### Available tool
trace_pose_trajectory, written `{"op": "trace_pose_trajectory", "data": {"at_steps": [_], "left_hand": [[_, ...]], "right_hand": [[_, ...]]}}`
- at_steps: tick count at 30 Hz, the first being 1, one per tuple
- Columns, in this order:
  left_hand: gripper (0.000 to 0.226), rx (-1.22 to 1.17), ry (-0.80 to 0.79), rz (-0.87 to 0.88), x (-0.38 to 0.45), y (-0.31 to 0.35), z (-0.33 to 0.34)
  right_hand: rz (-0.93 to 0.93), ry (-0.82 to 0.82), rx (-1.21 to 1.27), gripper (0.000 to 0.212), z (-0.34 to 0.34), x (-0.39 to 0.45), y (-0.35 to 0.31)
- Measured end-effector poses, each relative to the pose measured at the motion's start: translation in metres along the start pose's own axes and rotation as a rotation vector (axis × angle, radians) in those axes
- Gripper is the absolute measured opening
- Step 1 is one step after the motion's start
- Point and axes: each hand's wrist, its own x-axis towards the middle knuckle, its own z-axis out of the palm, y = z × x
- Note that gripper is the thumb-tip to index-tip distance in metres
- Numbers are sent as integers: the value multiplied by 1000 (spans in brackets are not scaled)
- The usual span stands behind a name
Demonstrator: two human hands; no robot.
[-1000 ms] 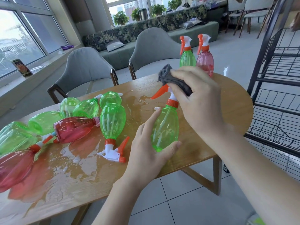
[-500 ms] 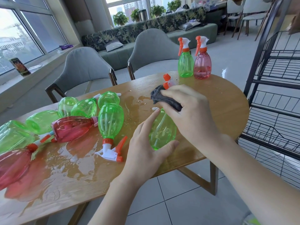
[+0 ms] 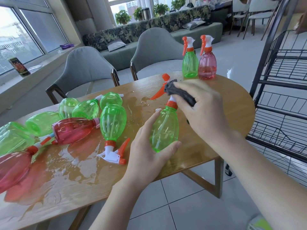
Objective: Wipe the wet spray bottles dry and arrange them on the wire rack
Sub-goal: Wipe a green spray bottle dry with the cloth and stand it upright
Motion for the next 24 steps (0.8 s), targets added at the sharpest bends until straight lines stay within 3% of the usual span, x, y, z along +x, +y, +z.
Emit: {"op": "trace_pose_trajectory", "data": {"at_steps": [3, 10, 16, 24], "left_hand": [[85, -15, -2, -2, 0, 1, -2], [90, 21, -28, 0, -2, -1, -2], [89, 7, -14, 2, -1, 0, -2], [88, 23, -22, 2, -1, 0, -2]], "right_hand": [[-33, -72, -2, 27, 2, -4, -2], [60, 5, -80, 26, -11, 1, 10], [20, -172, 13, 25, -14, -6, 3], [212, -69, -45, 24, -15, -9, 7]]}}
